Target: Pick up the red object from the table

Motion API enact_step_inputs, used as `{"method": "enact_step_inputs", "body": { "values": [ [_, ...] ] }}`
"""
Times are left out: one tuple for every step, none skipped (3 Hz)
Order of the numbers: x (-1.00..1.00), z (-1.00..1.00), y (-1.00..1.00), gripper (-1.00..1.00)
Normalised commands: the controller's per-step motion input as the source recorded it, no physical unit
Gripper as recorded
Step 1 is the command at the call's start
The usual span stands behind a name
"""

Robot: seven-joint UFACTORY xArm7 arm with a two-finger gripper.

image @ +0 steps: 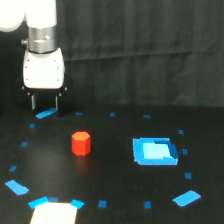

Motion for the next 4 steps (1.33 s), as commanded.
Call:
{"method": "enact_step_inputs", "body": {
  "values": [
    [0.74, -0.50, -1.00, 1.00],
    [0.67, -0.57, -1.00, 1.00],
    [0.90, -0.03, -1.00, 0.75],
    [0.27, -0.10, -1.00, 1.00]
  ]
}}
